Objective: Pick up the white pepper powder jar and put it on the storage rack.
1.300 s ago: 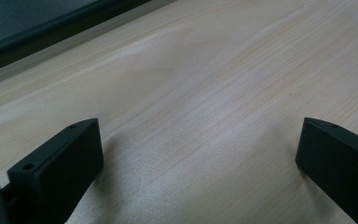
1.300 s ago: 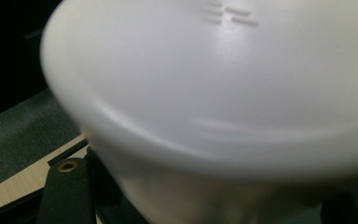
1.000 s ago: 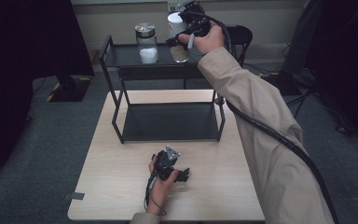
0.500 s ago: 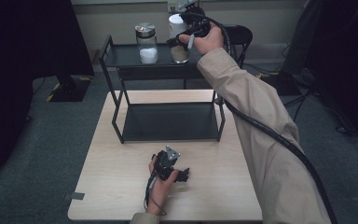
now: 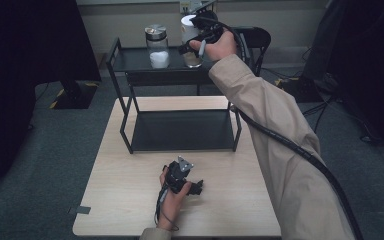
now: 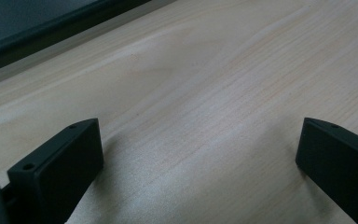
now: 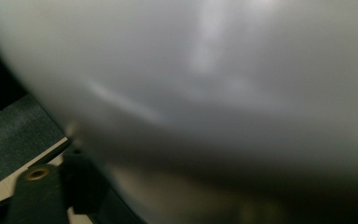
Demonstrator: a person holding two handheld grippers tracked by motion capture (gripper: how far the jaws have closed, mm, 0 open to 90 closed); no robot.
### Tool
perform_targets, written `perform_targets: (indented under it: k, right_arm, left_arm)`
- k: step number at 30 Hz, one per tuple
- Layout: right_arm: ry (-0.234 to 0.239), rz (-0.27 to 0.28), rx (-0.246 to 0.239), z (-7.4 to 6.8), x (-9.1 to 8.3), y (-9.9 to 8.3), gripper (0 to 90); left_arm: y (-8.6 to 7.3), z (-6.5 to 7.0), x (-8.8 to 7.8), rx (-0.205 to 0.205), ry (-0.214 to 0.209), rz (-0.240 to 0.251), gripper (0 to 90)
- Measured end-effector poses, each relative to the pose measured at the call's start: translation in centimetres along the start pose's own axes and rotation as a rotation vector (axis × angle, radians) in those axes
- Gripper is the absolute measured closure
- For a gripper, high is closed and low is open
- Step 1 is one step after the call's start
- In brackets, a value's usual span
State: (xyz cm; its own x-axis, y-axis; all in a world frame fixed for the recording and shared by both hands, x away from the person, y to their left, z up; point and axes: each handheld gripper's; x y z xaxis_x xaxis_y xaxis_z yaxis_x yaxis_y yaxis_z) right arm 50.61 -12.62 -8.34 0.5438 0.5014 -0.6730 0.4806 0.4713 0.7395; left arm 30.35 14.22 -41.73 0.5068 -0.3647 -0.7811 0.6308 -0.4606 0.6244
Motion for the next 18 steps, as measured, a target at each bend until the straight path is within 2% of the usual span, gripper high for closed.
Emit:
perform_targets:
  k: [2,6,9,18]
  right_arm:
    - [-0.005,0.017,0.021,-0.1,0.0,-0.4,10.1]
    - [-0.014,0.034,0.032,-0.3,-0.3,-0.8,4.7]
    - [-0.03,0.052,0.037,-0.6,-0.7,-1.3,2.6]
    - [-0.021,0.059,0.053,-0.9,-2.0,-2.3,0.7]
  left_arm:
    - [0.0,0.0,0.0,0.002,0.001,0.0,0.0]
    - [0.0,0.0,0.0,0.002,0.001,0.0,0.0]
    - [0.0,0.0,0.0,0.0,0.0,0.0,0.0]
    - [0.0,0.0,0.0,0.004,0.0,-0.003,0.0]
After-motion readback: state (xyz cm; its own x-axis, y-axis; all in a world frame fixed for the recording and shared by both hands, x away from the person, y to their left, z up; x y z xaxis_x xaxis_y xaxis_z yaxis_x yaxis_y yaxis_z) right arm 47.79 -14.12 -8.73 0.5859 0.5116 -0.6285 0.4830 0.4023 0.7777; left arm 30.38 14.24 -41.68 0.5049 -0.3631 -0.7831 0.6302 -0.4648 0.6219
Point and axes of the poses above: each handheld gripper's, and its own axes: x roughly forward along the jaws, y roughly out of its top, z roughly to its right, and after that the axes turned 8 degrees about -z, right-handed
